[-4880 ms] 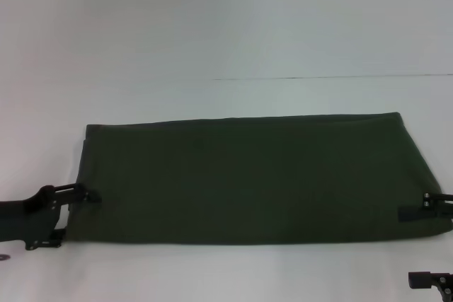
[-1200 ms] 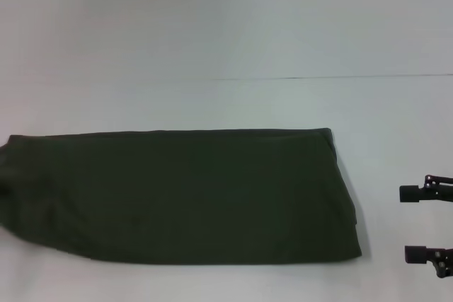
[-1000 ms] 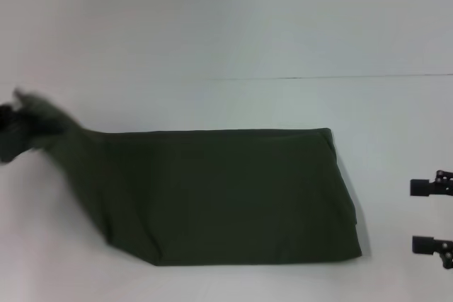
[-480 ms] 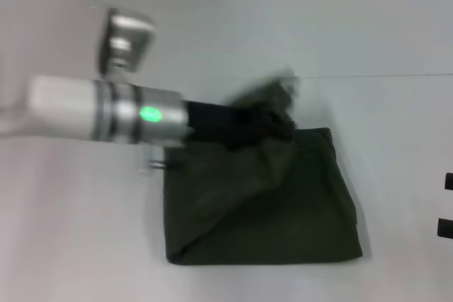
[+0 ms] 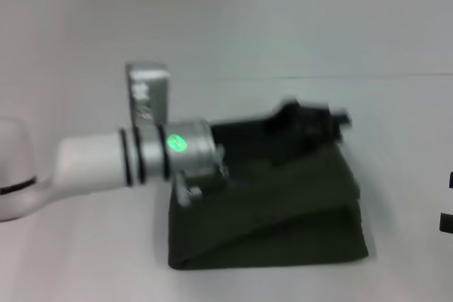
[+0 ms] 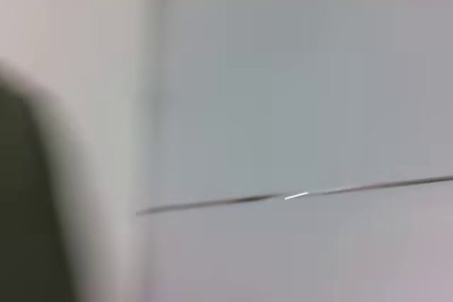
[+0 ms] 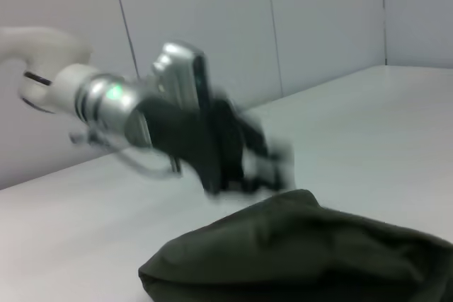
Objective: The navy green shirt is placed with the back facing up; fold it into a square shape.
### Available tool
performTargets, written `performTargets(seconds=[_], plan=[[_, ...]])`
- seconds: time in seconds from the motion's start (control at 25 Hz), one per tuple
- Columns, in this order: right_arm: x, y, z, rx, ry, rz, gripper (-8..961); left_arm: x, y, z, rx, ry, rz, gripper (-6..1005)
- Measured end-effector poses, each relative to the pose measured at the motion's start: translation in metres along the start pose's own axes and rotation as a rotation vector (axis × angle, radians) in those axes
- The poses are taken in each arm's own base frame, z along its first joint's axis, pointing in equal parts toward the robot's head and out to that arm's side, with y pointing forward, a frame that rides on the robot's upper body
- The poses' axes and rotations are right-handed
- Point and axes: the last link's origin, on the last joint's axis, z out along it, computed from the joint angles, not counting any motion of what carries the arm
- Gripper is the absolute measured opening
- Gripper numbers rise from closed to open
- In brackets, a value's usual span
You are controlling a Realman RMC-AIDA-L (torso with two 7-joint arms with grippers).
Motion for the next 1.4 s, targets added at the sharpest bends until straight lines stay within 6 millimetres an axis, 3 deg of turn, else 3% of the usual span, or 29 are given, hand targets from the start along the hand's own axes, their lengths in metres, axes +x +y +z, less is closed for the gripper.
performTargets(seconds=[0.16,0.24,0.32,0.6,0.8,1.0,1.08,1.4], plan=[[-0.004,-0.003,-0.002,0.015,-0.019,0.025,915,0.015,0.041,-0.043,-0.262,0.074,0.111,283],[-0.007,-0.005,-0.003,0.029,-0.038,0.047,915,0.017,0.045,-0.050,-0.280,0.086,0.154,349],[-0.011,-0.009,-0.005,0.052,-0.062,0.076,915,0.017,0.040,-0.063,-0.247,0.116,0.291,407],[-0.026,-0.025,-0.006,0.145,-0.168,0.167,914,0.002,0.001,-0.077,-0.043,0.111,0.812,628],[-0.032,-0.013,0.028,-0.024,-0.082,0.117,914,-0.011,-0.017,-0.102,0.031,0.012,1.182,840],[-0.031,0.009,0.077,-0.185,-0.022,0.070,915,-0.016,-0.031,-0.115,0.092,-0.080,1.232,958],[-0.028,0.017,0.092,-0.212,-0.010,0.037,915,-0.020,-0.035,-0.122,0.102,-0.083,1.239,958],[-0.025,0.019,0.101,-0.217,0.005,-0.003,915,-0.029,-0.039,-0.130,0.088,-0.072,1.247,956]])
